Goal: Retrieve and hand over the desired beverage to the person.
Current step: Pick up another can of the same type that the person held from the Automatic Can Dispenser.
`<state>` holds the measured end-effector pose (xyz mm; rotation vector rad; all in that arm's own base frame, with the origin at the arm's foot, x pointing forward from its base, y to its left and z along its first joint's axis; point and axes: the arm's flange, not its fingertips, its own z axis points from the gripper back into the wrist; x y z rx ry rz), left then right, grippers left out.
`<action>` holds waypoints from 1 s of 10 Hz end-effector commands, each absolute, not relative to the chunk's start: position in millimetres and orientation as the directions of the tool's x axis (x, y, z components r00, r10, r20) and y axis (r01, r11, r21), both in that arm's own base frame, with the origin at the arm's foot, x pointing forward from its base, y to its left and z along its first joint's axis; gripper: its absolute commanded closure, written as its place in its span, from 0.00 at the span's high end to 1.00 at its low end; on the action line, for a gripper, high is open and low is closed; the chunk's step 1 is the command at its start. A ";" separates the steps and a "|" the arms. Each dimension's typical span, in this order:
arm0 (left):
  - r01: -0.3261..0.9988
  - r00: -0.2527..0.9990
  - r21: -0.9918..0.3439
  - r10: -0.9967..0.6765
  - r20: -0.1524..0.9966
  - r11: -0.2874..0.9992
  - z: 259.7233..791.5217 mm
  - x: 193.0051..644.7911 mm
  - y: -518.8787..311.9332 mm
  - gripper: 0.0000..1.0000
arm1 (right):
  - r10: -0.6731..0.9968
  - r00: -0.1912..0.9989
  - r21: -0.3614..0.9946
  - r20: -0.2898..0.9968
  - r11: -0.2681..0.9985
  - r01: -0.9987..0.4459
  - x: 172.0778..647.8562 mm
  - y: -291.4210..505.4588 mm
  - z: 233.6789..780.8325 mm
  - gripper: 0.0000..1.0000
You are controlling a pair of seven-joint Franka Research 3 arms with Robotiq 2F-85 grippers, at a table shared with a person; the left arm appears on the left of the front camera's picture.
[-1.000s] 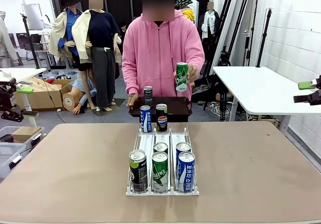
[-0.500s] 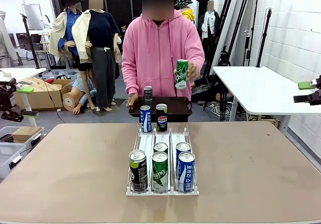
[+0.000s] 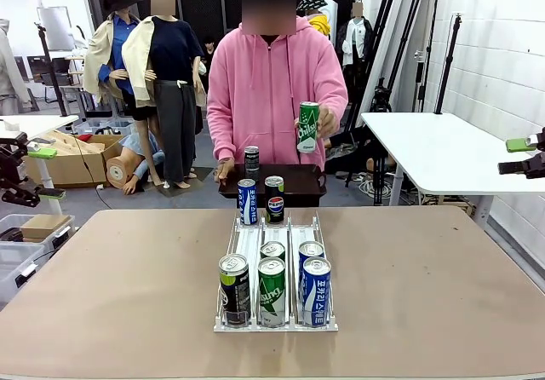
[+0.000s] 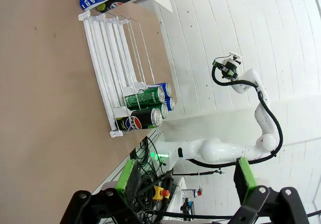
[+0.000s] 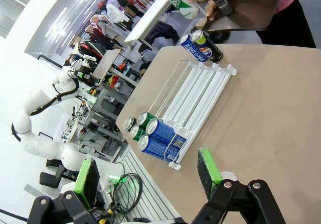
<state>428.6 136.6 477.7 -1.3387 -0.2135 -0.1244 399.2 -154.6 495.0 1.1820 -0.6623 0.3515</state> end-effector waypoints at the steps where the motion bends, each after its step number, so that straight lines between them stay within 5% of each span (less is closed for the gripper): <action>1: 0.214 0.973 -0.949 0.040 0.229 0.230 479.2 424.7 136.0 1.00 | -0.086 0.758 0.733 0.646 0.347 -0.585 399.5 -154.0 495.3 1.00; 10: 0.214 0.973 -0.949 0.040 0.229 0.230 479.2 424.7 136.0 1.00 | -0.086 0.758 0.733 0.646 0.347 -0.585 399.5 -154.0 495.3 1.00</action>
